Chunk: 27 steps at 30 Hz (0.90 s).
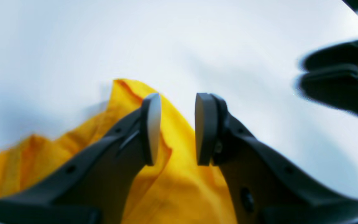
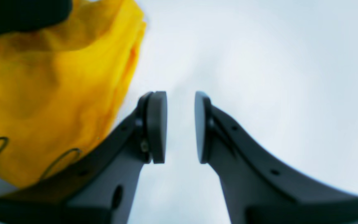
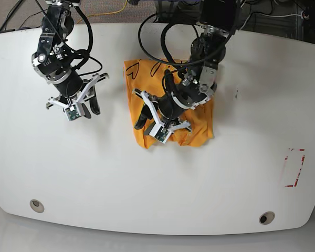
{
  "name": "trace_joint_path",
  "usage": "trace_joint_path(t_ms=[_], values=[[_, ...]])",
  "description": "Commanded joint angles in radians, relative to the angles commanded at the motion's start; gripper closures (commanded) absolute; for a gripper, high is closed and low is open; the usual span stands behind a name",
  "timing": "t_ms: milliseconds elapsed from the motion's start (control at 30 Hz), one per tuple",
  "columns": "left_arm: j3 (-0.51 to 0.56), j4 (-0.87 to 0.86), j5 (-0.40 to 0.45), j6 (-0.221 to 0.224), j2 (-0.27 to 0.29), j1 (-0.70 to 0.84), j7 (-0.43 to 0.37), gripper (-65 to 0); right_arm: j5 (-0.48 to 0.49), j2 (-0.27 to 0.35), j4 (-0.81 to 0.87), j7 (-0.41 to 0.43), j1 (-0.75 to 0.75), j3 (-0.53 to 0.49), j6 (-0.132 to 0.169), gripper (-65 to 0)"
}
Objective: Layout the t-shirt on the table in an organized manner, then fold the t-shirt properly
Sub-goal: 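Release the right gripper and press the shirt with the left gripper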
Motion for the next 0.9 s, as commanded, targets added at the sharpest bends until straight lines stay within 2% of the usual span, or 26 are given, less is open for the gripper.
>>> trace_joint_path(t_ms=[167, 433, 567, 733, 900], values=[[0.009, -0.140, 0.003, 0.008, -0.006, 0.021, -0.087, -17.2, 0.000, 0.000, 0.000, 0.000, -0.002, 0.017, 0.002, -15.1], [0.005, -0.440, -0.002, -0.006, -0.083, -0.006, -0.189, -17.4, 0.000, -0.006, 0.000, 0.000, -0.002, 0.035, 0.002, -15.1], [-0.009, -0.516, -0.003, -0.100, -0.138, -0.011, -0.209, -17.2, 0.002, -0.008, 0.000, 0.000, 0.003, 0.032, 0.002, -15.1], [-0.094, -0.531, -0.003, -0.221, -0.232, 0.005, -0.212, -17.2, 0.002, -0.008, 0.000, 0.000, 0.005, 0.029, 0.002, -15.1], [-0.147, -0.531, -0.003, -0.311, -0.327, 0.020, -0.213, -17.2, 0.002, -0.008, 0.000, 0.000, 0.005, 0.029, 0.002, -15.1]])
